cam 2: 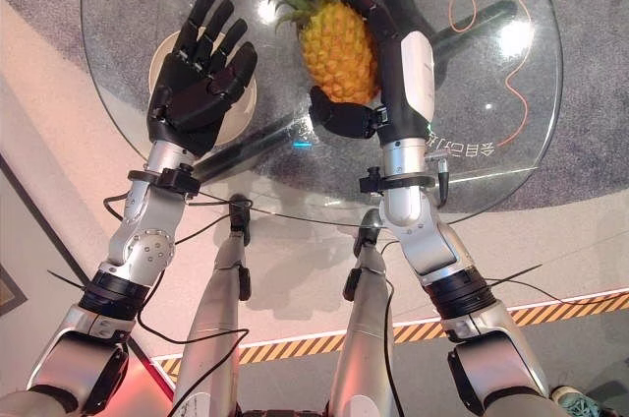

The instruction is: Pick up the fruit to the plate

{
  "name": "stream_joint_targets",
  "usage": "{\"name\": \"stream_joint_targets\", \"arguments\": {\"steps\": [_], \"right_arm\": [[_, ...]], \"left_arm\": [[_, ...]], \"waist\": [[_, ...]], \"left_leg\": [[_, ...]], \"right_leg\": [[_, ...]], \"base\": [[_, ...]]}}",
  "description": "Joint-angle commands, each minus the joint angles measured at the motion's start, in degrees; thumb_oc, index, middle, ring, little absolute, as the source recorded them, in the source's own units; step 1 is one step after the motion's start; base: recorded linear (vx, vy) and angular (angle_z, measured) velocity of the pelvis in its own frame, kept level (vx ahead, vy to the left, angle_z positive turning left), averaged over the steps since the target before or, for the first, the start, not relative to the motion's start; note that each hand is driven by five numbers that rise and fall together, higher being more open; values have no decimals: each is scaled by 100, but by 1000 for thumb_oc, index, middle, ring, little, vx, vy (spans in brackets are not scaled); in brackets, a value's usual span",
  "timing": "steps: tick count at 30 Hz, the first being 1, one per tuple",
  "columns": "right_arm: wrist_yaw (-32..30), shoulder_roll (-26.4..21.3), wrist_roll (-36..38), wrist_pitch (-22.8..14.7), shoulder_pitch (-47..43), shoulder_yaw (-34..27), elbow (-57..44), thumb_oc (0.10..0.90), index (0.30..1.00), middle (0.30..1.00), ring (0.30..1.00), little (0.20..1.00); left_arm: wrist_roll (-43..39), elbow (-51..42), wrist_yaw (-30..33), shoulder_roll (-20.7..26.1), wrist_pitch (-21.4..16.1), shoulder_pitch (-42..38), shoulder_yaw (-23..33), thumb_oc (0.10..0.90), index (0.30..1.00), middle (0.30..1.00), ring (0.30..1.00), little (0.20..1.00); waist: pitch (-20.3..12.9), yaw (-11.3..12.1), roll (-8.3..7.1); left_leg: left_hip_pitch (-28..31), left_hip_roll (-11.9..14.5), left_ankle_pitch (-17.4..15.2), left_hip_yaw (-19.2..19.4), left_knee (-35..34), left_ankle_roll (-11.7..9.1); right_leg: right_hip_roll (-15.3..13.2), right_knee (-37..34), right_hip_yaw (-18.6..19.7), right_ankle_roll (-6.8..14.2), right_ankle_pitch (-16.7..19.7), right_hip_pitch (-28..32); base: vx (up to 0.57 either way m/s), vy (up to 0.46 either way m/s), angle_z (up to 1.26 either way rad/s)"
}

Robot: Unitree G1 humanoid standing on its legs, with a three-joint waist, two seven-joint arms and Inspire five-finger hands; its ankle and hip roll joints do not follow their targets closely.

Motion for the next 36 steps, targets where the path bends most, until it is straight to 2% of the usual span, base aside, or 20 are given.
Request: {"name": "stream_joint_targets", "arguments": {"steps": [1, 27, 36], "right_arm": [[-44, -265, -86, -780, -691, -184, -1361, 100, 300, 300, 300, 200], [558, -114, -47, -562, -800, 294, -1416, 100, 300, 300, 300, 200], [723, -64, -40, -520, -805, 357, -1478, 100, 300, 300, 300, 200]], "left_arm": [[-155, -892, -258, 31, -218, -561, -4, 800, 900, 900, 900, 900], [-1317, -1070, -358, -399, -100, -514, -100, 800, 900, 900, 900, 900], [-1147, -1104, -150, -444, -127, -493, -100, 800, 900, 900, 900, 900]], "waist": [[-121, -72, -3], [-121, -70, 2], [-121, -45, -6]], "left_leg": [[90, -141, -566, 65, 520, 291], [84, -177, -520, 54, 474, 287], [76, -174, -492, 36, 451, 284]], "right_leg": [[42, -457, -177, -113, 479, 119], [19, -533, -207, -133, 507, 147], [19, -515, -231, -141, 492, 153]], "base": [[0, 0, 0], [0, 0, 0], [0, 0, 0]]}}
